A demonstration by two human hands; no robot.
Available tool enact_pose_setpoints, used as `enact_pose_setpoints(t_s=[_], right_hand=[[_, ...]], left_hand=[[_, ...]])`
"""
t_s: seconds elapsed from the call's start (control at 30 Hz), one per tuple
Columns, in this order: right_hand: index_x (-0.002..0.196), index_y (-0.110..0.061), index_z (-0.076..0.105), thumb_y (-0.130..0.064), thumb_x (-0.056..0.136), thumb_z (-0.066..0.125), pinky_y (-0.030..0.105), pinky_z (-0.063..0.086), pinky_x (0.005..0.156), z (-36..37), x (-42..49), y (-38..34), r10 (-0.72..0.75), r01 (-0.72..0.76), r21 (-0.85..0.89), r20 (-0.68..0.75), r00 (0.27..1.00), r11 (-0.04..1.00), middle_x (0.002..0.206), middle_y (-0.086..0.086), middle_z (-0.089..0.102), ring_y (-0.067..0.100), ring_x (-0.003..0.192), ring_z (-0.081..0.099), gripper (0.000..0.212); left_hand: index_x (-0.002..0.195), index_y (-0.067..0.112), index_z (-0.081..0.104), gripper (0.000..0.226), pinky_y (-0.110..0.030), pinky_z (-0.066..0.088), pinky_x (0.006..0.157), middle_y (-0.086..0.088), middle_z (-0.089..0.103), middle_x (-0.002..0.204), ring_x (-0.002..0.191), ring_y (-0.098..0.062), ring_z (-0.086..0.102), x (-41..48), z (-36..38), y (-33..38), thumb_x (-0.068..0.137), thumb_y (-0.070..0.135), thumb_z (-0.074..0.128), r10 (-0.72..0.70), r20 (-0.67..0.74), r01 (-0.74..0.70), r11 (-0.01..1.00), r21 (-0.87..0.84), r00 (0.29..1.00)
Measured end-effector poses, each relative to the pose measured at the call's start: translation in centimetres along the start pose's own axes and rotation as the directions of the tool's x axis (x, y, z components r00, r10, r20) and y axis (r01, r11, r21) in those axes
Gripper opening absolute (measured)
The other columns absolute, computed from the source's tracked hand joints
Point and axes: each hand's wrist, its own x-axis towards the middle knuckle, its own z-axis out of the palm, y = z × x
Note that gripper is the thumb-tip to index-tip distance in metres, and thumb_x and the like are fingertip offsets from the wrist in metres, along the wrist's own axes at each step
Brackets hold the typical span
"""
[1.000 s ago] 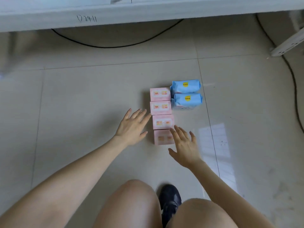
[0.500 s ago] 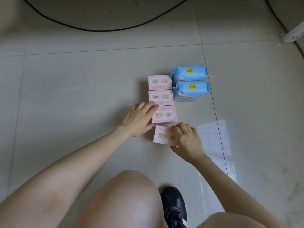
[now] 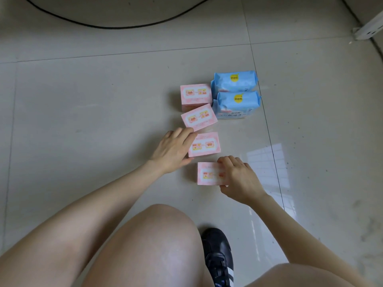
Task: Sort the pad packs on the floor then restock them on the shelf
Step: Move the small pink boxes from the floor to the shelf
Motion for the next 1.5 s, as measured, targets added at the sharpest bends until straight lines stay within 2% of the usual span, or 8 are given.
enact_pose_setpoints(t_s=[0.1,0.23,0.5,0.7,1.13,1.3,1.5], right_hand=[[0.122,-0.016,0.048,-0.017,0.07,0.066,0.027,0.039,0.068,-0.1,-0.1,0.2,-0.002,0.001,0.022,0.016,1.0,1.0,0.115,-0.001,0.056,0.022,0.102,0.051,0.054],[0.121,-0.017,0.047,-0.014,0.071,0.063,0.027,0.035,0.061,-0.4,-0.3,0.4,0.006,-0.007,0.037,0.033,0.999,0.999,0.113,-0.003,0.054,0.02,0.101,0.05,0.052],[0.121,-0.017,0.046,-0.011,0.072,0.06,0.028,0.035,0.061,-3.3,-1.7,-0.1,0.033,-0.038,0.072,0.062,0.998,0.997,0.114,-0.004,0.053,0.02,0.104,0.049,0.052],[0.121,-0.016,0.047,-0.011,0.072,0.061,0.029,0.037,0.064,-7.4,-3.6,-1.3,0.059,-0.067,0.109,0.079,0.995,0.992,0.115,-0.002,0.054,0.022,0.104,0.049,0.052],[0.123,-0.015,0.046,-0.011,0.071,0.065,0.03,0.038,0.064,-21.8,-11.5,-5.9,0.046,-0.059,0.15,0.086,0.995,0.987,0.116,0.0,0.054,0.023,0.104,0.049,0.055],[0.121,-0.014,0.046,-0.009,0.07,0.065,0.033,0.044,0.067,-28.6,-14.7,-7.7,0.037,-0.049,0.175,0.076,0.996,0.983,0.114,0.002,0.054,0.024,0.103,0.049,0.055],[0.12,-0.017,0.046,-0.009,0.07,0.064,0.03,0.039,0.062,-37.9,-17.5,-9.6,0.019,-0.027,0.169,0.049,0.999,0.985,0.113,-0.001,0.053,0.022,0.101,0.048,0.053]], left_hand=[[0.124,0.003,0.054,0.061,-0.041,0.046,0.081,-0.014,0.054,0.121,0.102,-0.032,0.052,0.4,-0.3,0.2,0.074,0.031,0.075,-0.026,0.009,0.027,0.999,-0.034,1.0],[0.126,0.004,0.049,0.061,-0.038,0.044,0.084,-0.011,0.048,0.126,0.107,-0.028,0.046,1.0,-0.8,0.4,0.076,0.031,0.071,-0.075,0.063,0.079,0.994,-0.076,0.995],[0.124,0.002,0.049,0.054,-0.044,0.048,0.078,-0.01,0.055,0.124,0.116,-0.029,0.041,-0.3,-2.8,0.4,0.077,0.019,0.071,-0.143,0.144,0.165,0.975,-0.15,0.979],[0.133,0.006,0.046,0.062,-0.048,0.051,0.077,-0.007,0.053,0.129,0.121,-0.028,0.037,-2.6,-7.0,0.9,0.079,0.02,0.072,-0.206,0.164,0.237,0.952,-0.196,0.965],[0.128,0.01,0.052,0.057,-0.042,0.051,0.073,-0.005,0.056,0.124,0.118,-0.027,0.044,-9.0,-23.6,5.4,0.076,0.018,0.073,-0.291,0.166,0.319,0.93,-0.181,0.942],[0.128,0.013,0.051,0.057,-0.039,0.051,0.071,-0.001,0.056,0.125,0.116,-0.025,0.044,-10.5,-31.2,7.2,0.075,0.016,0.072,-0.32,0.158,0.345,0.923,-0.172,0.934],[0.127,0.013,0.052,0.055,-0.041,0.051,0.07,-0.001,0.056,0.124,0.115,-0.025,0.045,-11.6,-40.9,9.0,0.076,0.015,0.072,-0.349,0.113,0.365,0.91,-0.198,0.93]])
